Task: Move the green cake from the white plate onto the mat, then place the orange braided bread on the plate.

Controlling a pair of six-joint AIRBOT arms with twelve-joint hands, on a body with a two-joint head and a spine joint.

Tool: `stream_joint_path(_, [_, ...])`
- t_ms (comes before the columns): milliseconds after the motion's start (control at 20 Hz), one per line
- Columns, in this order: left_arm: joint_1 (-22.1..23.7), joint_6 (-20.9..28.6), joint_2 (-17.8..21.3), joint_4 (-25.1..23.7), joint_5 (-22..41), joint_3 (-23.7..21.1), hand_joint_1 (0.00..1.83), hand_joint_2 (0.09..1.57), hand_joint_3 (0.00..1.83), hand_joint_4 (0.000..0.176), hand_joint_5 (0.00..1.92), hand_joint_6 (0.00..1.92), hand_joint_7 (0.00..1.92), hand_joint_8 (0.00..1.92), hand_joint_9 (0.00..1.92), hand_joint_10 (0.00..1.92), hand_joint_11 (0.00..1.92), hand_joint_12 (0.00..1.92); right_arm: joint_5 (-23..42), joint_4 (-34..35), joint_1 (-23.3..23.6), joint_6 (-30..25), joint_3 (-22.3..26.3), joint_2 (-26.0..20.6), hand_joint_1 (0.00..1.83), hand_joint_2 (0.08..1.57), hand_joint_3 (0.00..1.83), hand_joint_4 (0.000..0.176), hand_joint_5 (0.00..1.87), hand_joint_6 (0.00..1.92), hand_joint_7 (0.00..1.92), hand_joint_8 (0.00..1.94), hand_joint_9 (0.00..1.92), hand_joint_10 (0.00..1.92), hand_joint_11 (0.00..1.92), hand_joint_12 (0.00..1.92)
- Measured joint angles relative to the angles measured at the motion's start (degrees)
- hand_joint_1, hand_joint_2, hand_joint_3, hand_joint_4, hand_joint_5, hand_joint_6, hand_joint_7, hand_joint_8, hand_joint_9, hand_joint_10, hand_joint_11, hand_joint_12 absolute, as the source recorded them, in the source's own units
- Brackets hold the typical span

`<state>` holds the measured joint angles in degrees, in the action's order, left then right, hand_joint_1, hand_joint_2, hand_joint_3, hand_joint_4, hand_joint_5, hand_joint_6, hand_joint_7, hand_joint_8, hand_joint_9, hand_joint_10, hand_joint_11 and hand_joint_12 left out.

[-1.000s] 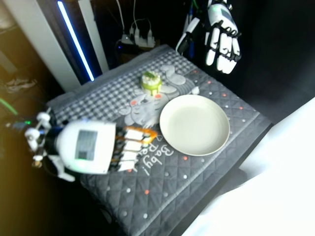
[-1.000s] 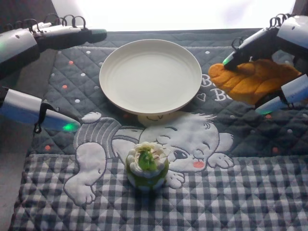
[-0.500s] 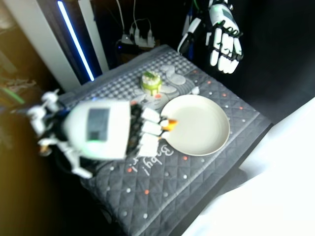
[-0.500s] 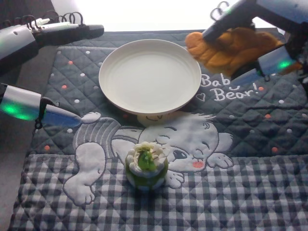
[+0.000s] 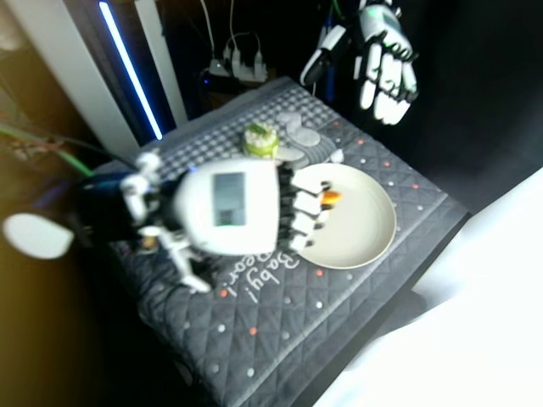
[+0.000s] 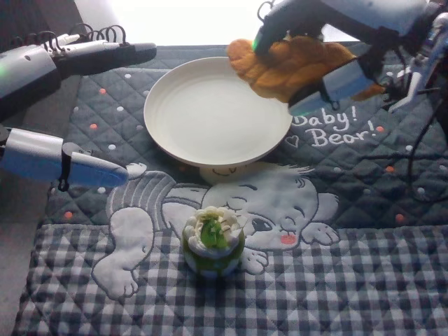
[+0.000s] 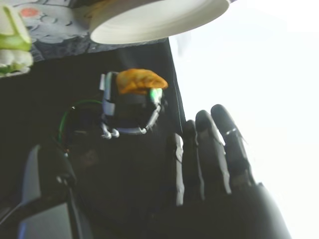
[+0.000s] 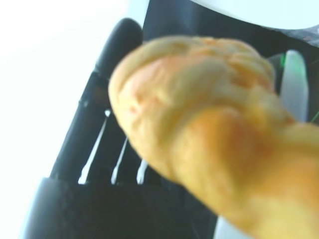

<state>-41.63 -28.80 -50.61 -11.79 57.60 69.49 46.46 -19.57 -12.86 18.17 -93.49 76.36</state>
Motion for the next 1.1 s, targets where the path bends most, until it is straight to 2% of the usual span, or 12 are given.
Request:
stream_joint_path(100, [-0.1, 0.0, 0.1, 0.4, 0.7, 0.0, 0.81, 0.76, 0.00, 0.010, 0.29, 0.01, 0.36, 0.01, 0.33, 0.01, 0.00, 0.87, -0.4, 1.0, 0.0, 0.0, -2.4, 2.2, 1.25, 1.15, 0.00, 0.000, 0.90, 1.00, 0.95, 1.14, 1.21, 1.09, 1.09, 1.55])
stream_joint_path(150, [-0.1, 0.1, 0.1, 0.3, 1.3, 0.0, 0.83, 0.76, 0.00, 0.026, 0.29, 0.01, 0.37, 0.02, 0.34, 0.01, 0.00, 0.87, -1.2, 1.2, 0.0, 0.1, -3.6, 3.5, 1.17, 1.15, 0.00, 0.000, 0.90, 1.07, 1.01, 1.47, 1.22, 1.59, 1.21, 1.82])
stream_joint_path(250, [-0.1, 0.1, 0.1, 0.1, 2.1, 0.0, 0.82, 0.76, 0.00, 0.000, 0.29, 0.01, 0.37, 0.01, 0.37, 0.02, 0.00, 0.94, -1.7, 1.3, 0.2, 0.0, -4.6, 4.8, 1.13, 1.19, 0.00, 0.000, 0.84, 1.18, 0.99, 1.65, 1.18, 1.82, 1.23, 1.91])
stream_joint_path(450, [-0.1, 0.5, 0.0, 0.2, 3.0, 0.0, 0.83, 0.75, 0.00, 0.015, 0.31, 0.01, 0.41, 0.01, 0.40, 0.02, 0.00, 1.02, -2.7, 2.0, 0.8, 0.0, -5.9, 5.9, 1.15, 1.15, 0.00, 0.000, 0.91, 1.07, 1.09, 1.21, 1.23, 1.48, 1.20, 1.70])
stream_joint_path(500, [0.0, 0.9, 0.0, 0.2, 3.2, 0.0, 0.81, 0.77, 0.00, 0.032, 0.30, 0.00, 0.42, 0.01, 0.41, 0.02, 0.00, 1.01, -3.2, 2.4, 0.8, 0.0, -6.1, 6.4, 1.23, 1.16, 0.00, 0.000, 0.82, 1.02, 1.00, 1.23, 1.14, 1.14, 1.07, 1.53])
stream_joint_path(550, [0.0, 1.2, 0.0, 0.2, 3.3, 0.0, 0.80, 0.77, 0.00, 0.042, 0.28, 0.00, 0.42, 0.00, 0.42, 0.01, 0.00, 0.99, -4.1, 2.2, 0.8, 0.0, -6.6, 7.2, 1.37, 1.14, 0.00, 0.000, 0.78, 1.16, 0.94, 0.95, 1.02, 1.15, 0.90, 1.20])
stream_joint_path(600, [0.0, 1.3, 0.0, 0.1, 3.6, 0.0, 0.80, 0.77, 0.00, 0.042, 0.28, 0.00, 0.42, 0.00, 0.42, 0.01, 0.00, 0.99, -4.8, 2.2, 0.8, 0.0, -7.1, 7.9, 1.37, 1.14, 0.00, 0.000, 0.78, 1.16, 0.94, 0.95, 1.02, 1.15, 0.90, 1.20])
stream_joint_path(700, [0.0, 1.4, -0.2, 0.2, 4.2, 0.0, 0.81, 0.77, 0.00, 0.049, 0.30, 0.01, 0.41, 0.00, 0.42, 0.01, 0.00, 1.01, -5.7, 2.6, 0.8, 0.1, -8.1, 9.4, 1.25, 1.20, 0.00, 0.000, 0.83, 0.92, 0.85, 1.47, 1.04, 1.49, 1.05, 1.70])
stream_joint_path(800, [0.3, 1.6, -0.2, -0.2, 4.2, 0.0, 0.83, 0.76, 0.00, 0.050, 0.30, 0.01, 0.41, 0.00, 0.41, 0.00, 0.00, 1.01, -6.6, 2.8, 0.8, 0.0, -8.8, 10.8, 1.15, 1.18, 0.00, 0.000, 0.85, 1.17, 0.92, 1.67, 1.00, 1.81, 1.05, 1.89])
stream_joint_path(850, [0.6, 1.8, -0.2, -0.1, 4.4, 0.0, 0.81, 0.78, 0.00, 0.064, 0.29, 0.00, 0.39, 0.00, 0.39, 0.00, 0.00, 0.99, -7.5, 2.7, 0.8, 0.0, -9.2, 11.9, 1.24, 1.19, 0.00, 0.000, 0.82, 0.97, 0.90, 1.43, 0.92, 1.49, 0.87, 1.70])
stream_joint_path(900, [0.6, 1.9, -0.2, -0.1, 4.5, 0.0, 0.84, 0.78, 0.00, 0.066, 0.31, 0.01, 0.40, 0.00, 0.41, 0.01, 0.00, 1.00, -7.8, 2.7, 0.8, 0.1, -9.4, 12.2, 1.33, 1.17, 0.00, 0.000, 0.76, 1.15, 0.89, 1.21, 0.88, 1.34, 0.64, 1.45])
stream_joint_path(1100, [0.7, 2.9, -0.3, -0.2, 4.5, 0.0, 0.82, 0.80, 0.01, 0.077, 0.33, 0.01, 0.40, 0.00, 0.40, 0.01, 0.00, 0.98, -8.4, 3.4, 0.8, 0.0, -9.7, 13.3, 1.36, 1.18, 0.00, 0.000, 0.72, 1.15, 0.87, 1.22, 0.86, 1.34, 0.56, 1.29])
